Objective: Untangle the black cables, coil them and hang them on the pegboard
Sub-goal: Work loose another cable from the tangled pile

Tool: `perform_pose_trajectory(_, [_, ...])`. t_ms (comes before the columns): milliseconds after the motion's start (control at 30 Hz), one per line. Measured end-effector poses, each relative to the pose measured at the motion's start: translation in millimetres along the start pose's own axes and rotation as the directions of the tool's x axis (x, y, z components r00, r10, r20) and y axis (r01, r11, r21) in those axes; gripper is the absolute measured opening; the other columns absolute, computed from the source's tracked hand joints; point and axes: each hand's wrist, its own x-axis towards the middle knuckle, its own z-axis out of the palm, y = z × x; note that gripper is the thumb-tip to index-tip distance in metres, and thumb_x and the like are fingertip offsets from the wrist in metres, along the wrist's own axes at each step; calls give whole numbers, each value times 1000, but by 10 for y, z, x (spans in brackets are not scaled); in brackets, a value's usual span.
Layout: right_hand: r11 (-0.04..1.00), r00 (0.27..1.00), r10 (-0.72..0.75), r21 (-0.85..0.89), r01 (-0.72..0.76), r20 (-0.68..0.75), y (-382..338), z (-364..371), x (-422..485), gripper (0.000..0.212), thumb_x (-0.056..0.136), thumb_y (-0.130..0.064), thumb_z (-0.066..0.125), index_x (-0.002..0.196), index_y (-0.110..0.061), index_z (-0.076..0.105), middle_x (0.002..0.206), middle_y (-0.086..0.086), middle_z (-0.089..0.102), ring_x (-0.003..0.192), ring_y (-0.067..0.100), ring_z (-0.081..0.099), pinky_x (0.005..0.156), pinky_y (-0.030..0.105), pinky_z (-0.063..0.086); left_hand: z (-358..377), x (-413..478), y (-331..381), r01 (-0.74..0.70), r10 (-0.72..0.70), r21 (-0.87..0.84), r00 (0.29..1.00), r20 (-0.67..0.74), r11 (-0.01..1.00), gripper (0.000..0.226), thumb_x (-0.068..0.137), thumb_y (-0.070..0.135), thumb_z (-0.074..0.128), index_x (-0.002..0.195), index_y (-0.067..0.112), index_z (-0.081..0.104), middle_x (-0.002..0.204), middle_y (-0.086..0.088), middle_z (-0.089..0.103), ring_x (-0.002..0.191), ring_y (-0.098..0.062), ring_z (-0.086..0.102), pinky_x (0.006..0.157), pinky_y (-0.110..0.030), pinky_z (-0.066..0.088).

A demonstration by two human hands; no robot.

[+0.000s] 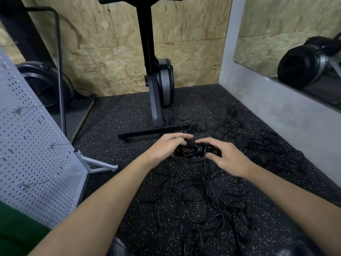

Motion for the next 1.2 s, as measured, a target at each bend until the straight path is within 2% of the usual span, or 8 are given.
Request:
perform_pose_trajectory(200, [999, 999, 37, -10, -38, -31, 38, 24, 32, 47, 101, -22, 67, 138, -49, 58, 104, -9, 76, 56, 0, 58, 57, 17, 47, 65, 57, -65, 19, -60, -189, 975, -212, 982, 21, 98, 19, 71, 115, 28, 80, 121, 4, 74, 115, -9, 65, 105, -25, 46])
perform_pose_trajectory(333, [996, 994, 88, 29, -86, -72, 71, 35, 107, 42, 99, -29, 69, 132, -53, 61, 109, -12, 76, 96, 21, 73, 89, 44, 57, 29, 99, -34, 61, -193, -400, 935, -299, 915, 31, 91, 4, 77, 109, 28, 82, 117, -7, 76, 115, -23, 68, 112, -34, 48])
perform_pose_trajectory(433, [994, 991, 98, 58, -93, -91, 36, 40, 142, 38, 98, -32, 70, 131, -50, 64, 116, -17, 73, 106, 10, 69, 99, 39, 55, -9, 124, -45, 73, -240, -456, 917, -320, 887, 29, 85, 6, 83, 98, 33, 84, 120, -4, 75, 121, -20, 66, 116, -36, 44])
perform_pose_trajectory(633, [989, 989, 142, 42, -140, -40, 45, 64, 122, 36, 97, -27, 72, 127, -46, 68, 115, -16, 74, 105, 12, 70, 99, 39, 55, -180, -21, -157, 76, -69, 22, 973, -220, 997, 23, 90, 33, 81, 113, 35, 79, 127, 10, 70, 127, -11, 59, 111, -29, 40])
perform_pose_trajectory(767, [986, 985, 166, 18, -167, 49, 66, 124, 168, 36, 95, -26, 74, 128, -38, 69, 123, -14, 71, 117, 6, 64, 108, 36, 47, -106, -135, -138, -226, 286, 557, 958, -20, 799, 49, 89, 36, 78, 136, 35, 65, 155, 13, 44, 142, -6, 38, 117, -30, 27])
perform_pose_trajectory(900, [976, 978, 169, 115, -183, 124, 55, 196, 214, 28, 95, -23, 75, 122, -29, 69, 115, -9, 75, 112, 6, 68, 111, 39, 47, 33, -113, -172, -296, 270, 629, 953, 139, 719, 77, 77, 53, 86, 146, 35, 56, 142, 15, 62, 130, -6, 56, 113, -34, 44])
perform_pose_trajectory(1067, [969, 983, 154, 181, -171, 105, 0, 249, 271, 13, 97, -24, 73, 107, -31, 72, 106, -6, 78, 107, 10, 71, 108, 43, 49, 2, -96, -197, -345, 405, 643, 912, 58, 684, 50, 77, 43, 88, 125, 39, 73, 108, 17, 75, 99, 0, 66, 90, -28, 52])
perform_pose_trajectory(1200, [967, 988, 97, 222, -121, 118, 7, 212, 231, 18, 97, -18, 72, 113, -25, 74, 105, -7, 79, 104, 5, 71, 104, 34, 51, -110, -109, -233, -328, 435, 681, 900, 16, 654, 42, 75, 61, 83, 109, 35, 78, 95, 19, 76, 88, 2, 67, 85, -27, 54])
